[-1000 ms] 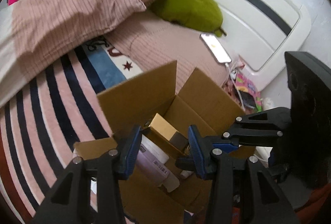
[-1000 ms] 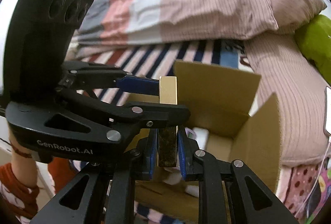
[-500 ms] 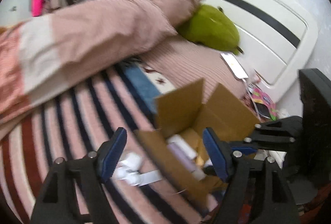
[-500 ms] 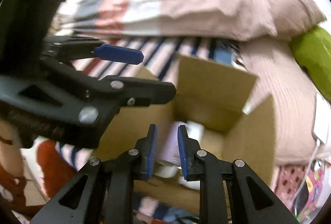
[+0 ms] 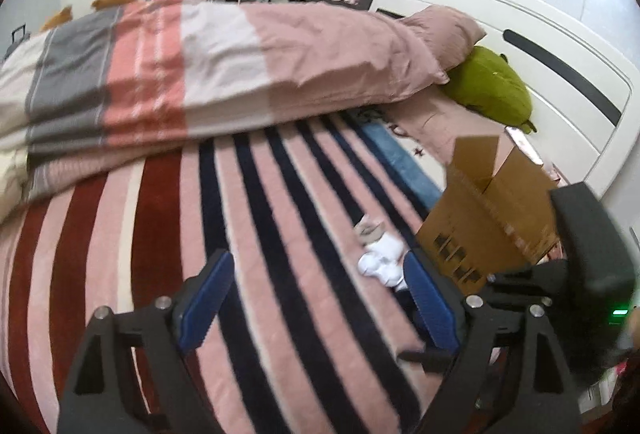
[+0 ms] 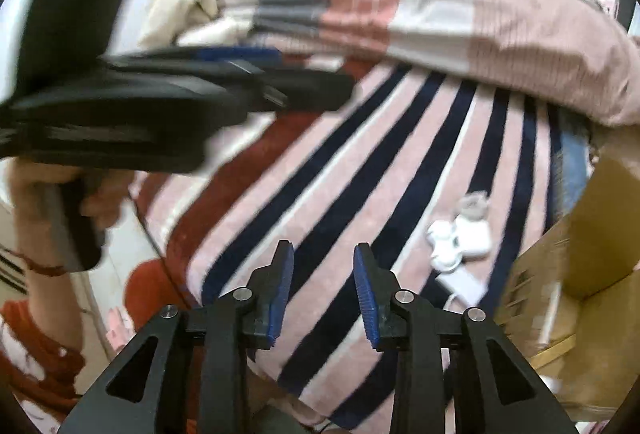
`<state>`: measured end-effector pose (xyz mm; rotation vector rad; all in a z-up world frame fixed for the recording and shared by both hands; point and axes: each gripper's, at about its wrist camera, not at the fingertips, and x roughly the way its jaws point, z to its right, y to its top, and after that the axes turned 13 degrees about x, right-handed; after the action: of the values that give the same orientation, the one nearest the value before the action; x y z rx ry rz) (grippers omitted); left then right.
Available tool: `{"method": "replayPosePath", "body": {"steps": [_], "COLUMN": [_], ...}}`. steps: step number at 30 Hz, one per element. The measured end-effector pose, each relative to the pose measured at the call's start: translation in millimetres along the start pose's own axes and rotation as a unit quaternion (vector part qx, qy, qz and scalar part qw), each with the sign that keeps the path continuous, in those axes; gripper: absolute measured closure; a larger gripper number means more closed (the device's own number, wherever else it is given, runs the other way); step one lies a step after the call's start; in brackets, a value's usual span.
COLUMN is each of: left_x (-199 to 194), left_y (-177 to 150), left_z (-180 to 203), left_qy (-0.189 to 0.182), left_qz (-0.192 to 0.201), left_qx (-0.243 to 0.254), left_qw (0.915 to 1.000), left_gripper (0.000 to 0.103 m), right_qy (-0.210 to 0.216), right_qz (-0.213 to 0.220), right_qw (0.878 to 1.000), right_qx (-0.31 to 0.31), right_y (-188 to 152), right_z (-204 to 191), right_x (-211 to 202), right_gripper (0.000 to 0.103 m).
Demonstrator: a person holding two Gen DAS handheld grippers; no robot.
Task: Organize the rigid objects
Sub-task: 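Grasp the white earbud holder with the right tool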
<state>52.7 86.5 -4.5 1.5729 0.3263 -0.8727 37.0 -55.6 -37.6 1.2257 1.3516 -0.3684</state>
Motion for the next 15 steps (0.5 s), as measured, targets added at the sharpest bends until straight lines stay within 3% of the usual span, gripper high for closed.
{"method": "replayPosePath", "body": {"steps": [3,5,8,13,15], "left_x": [7.2,10.0,13.7,18.0,18.4], "left_y": [-18.0,-27.0,-38.1,-48.0,-49.9], "left_z": [-7.9,-11.0,-13.9,-17.4,-18.6], "left_qy": [-0.004,-0.011,-0.021,-0.024,-0.026], "left_qz": [-0.007,-0.008,-0.008,-0.013,-0.013], "left_qx": [-0.008,-0.013,-0.021,-0.029,-0.033], "left_qw": [0.9999,0.9998,0.9995,0.9992,0.999], "left_gripper": [0.018,0.018,0.018,0.018,0.018], "right_qy": [-0.066,-0.115,-0.175,-0.224,-0.223], "right_qz": [-0.008,-0.008,-0.003,-0.016,-0.019], "right_qw": [0.998,0.993,0.984,0.974,0.974], "right_qx": [-0.003,0.003,0.014,0.034,0.036], "right_y": [-0.8,-0.8,4.9,10.3,10.9], "right_z": [6.0,15.8,35.7,70.0,77.4], "right_x": [36.2,56.0,74.6,95.6,98.4], "right_gripper": [0.073,0.062,0.06,0.059,0.059]}}
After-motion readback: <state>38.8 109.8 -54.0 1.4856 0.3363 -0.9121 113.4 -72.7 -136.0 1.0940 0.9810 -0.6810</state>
